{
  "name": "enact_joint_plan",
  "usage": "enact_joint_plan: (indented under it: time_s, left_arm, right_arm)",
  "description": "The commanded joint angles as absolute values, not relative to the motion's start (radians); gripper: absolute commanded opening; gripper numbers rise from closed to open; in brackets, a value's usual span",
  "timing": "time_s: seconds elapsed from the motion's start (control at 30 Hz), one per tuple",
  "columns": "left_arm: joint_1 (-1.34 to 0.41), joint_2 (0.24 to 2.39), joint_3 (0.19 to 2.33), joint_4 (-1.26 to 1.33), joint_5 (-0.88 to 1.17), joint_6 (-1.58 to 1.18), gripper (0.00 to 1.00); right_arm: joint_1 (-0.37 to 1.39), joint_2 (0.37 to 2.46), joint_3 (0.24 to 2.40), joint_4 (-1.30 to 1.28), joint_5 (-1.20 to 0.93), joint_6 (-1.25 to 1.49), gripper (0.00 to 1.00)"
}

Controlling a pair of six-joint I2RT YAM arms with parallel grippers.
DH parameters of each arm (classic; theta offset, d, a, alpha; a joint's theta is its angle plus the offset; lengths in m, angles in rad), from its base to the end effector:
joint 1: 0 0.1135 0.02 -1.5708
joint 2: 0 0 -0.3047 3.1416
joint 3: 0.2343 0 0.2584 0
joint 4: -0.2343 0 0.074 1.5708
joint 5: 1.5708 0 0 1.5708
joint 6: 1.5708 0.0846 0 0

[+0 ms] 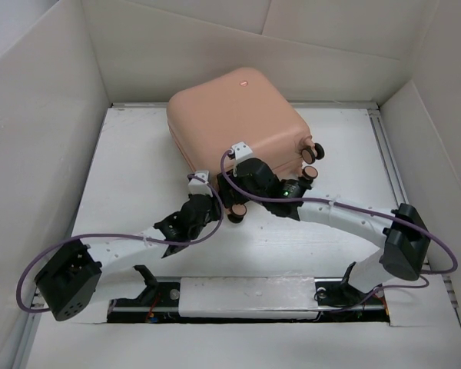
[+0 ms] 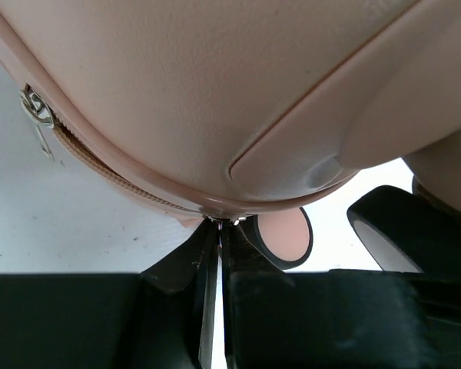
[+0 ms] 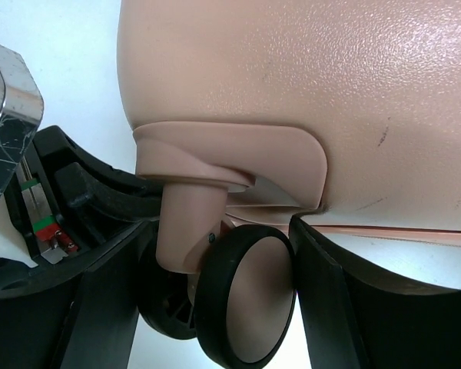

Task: Pack the luggage

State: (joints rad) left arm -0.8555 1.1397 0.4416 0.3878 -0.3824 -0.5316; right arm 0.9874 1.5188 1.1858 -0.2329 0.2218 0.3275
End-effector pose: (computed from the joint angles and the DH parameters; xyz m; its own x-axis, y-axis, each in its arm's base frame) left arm 0.2002 -0.1824 0.2282 -0.4095 -0.2457 -0.8786 0.3013 0.8726 -0.3845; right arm 0.2323 0.3181 0.3084 -0.5087 -0.2010 -0.8372 -0.5790 0.7995 0.1598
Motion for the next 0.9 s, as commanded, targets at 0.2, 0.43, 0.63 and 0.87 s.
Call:
enact_joint_plan:
  time_s: [0.2,0.43,0.63,0.87]
  left_arm:
    - [-0.841,1.077,0.465,0.405,-0.525,-0.517,0.0]
    - [-0.841,1.045,0.456,0.322,-0.598,-0.526,0.0]
    - [-0.759,1.045,0.425,0.292,-0.584,-0.535,0.0]
    - [-0.647,1.055,0.443,0.221,-0.575,-0.569,0.0]
  right_arm:
    - [0.95,1.578,1.268,-0.267,0.167,0.288,0.76]
    - [0.94,1.559,1.237,-0.324,0.255,0.279,0.1]
    - [0.931,1.447,1.149,-0.314,0.276,0.261,0.0]
    - [0.931,1.368,1.097,-0.342,0.276,0.252,0.0]
